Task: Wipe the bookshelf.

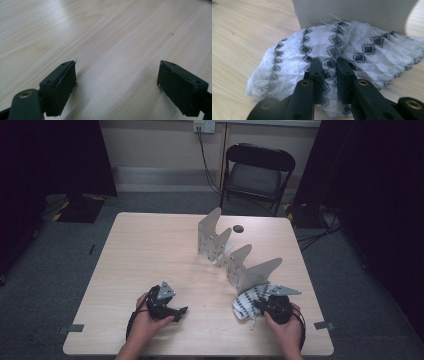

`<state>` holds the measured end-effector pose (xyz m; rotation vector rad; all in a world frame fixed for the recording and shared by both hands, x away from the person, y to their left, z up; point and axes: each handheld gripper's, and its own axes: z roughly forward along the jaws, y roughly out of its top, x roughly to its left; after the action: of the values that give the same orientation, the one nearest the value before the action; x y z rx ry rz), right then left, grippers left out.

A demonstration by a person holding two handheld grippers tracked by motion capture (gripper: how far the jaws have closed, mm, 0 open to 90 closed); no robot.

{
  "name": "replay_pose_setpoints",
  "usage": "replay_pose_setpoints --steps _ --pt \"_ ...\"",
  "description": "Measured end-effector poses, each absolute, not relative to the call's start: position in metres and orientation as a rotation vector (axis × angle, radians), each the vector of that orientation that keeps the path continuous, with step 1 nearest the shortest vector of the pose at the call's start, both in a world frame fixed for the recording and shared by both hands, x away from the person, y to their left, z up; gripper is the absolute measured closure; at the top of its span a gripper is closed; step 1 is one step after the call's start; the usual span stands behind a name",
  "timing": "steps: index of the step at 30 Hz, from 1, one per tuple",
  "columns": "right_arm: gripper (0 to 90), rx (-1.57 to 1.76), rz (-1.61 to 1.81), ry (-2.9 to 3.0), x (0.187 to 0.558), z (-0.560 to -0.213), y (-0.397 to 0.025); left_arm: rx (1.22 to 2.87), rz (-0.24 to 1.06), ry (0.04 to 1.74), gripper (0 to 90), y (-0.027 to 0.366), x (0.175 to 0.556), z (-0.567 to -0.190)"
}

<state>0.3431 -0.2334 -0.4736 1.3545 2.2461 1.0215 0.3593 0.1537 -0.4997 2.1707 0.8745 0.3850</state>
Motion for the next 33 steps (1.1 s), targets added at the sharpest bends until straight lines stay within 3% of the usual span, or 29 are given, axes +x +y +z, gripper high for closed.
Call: replay_pose_setpoints --steps 20,33 --pt "78.3 1.242 1.136 2.016 0.345 -0.362 -0.271 2.17 0.386 0.875 15.5 0.154 0.359 -0.5" --pt "78.0 1.371 1.046 2.124 0.36 -0.43 -0.266 2.171 0.381 0.873 15.7 0.154 0.359 -0.5"
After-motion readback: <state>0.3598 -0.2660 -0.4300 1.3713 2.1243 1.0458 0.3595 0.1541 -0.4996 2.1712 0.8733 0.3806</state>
